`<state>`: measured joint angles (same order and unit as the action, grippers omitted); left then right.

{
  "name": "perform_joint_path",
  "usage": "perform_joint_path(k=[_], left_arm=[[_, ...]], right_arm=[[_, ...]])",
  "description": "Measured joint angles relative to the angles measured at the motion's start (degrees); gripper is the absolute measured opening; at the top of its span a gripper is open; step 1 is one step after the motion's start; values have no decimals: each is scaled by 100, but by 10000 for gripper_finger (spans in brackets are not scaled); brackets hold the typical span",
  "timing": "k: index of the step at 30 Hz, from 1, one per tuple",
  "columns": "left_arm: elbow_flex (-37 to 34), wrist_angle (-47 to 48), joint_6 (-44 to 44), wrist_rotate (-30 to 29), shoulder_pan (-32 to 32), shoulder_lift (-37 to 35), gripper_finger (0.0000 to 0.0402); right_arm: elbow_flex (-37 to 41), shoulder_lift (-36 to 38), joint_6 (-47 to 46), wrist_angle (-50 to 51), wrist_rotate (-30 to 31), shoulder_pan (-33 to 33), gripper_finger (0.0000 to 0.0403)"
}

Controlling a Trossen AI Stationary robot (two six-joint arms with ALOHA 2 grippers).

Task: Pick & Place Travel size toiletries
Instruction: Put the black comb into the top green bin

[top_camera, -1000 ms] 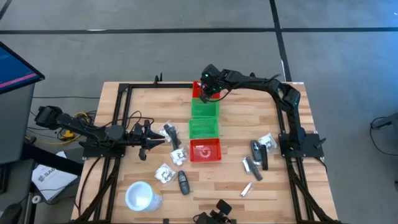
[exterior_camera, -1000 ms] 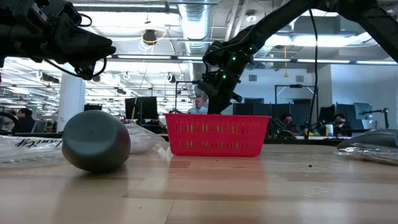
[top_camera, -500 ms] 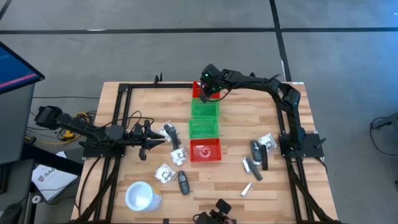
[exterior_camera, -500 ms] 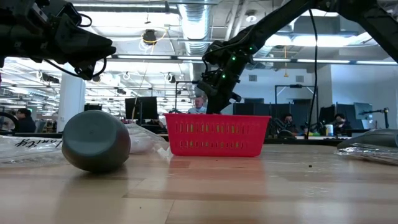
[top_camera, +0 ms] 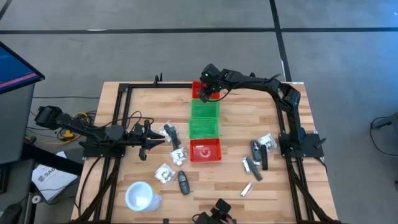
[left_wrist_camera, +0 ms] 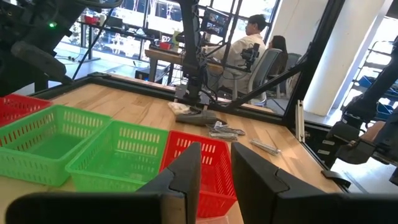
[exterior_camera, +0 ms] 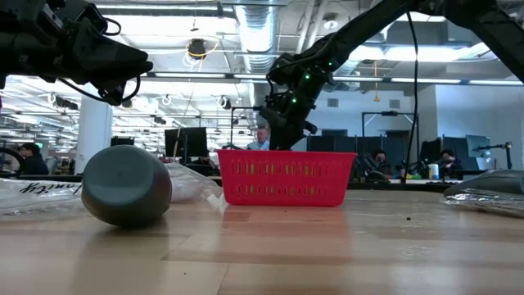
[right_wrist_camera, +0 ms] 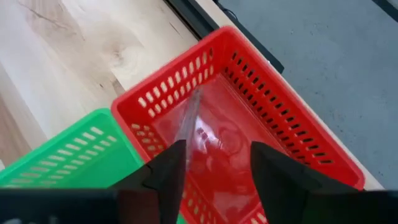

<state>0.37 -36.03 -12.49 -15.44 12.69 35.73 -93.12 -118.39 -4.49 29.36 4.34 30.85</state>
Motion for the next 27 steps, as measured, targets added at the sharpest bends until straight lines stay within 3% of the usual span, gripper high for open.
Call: perform_joint_path(k=[10,14,27], left_arm=[[-1,6,-2,-16,0,2,82],[0,28,-81,-406,-62,41,82],[-1,157,-1051,-532,-1282,1577,96]], right_arm=[[2,0,2,-259,-9,-301,201],[3,15,10,-195,-18,-582,198],[3,399,215,78,-7,-1559,177]])
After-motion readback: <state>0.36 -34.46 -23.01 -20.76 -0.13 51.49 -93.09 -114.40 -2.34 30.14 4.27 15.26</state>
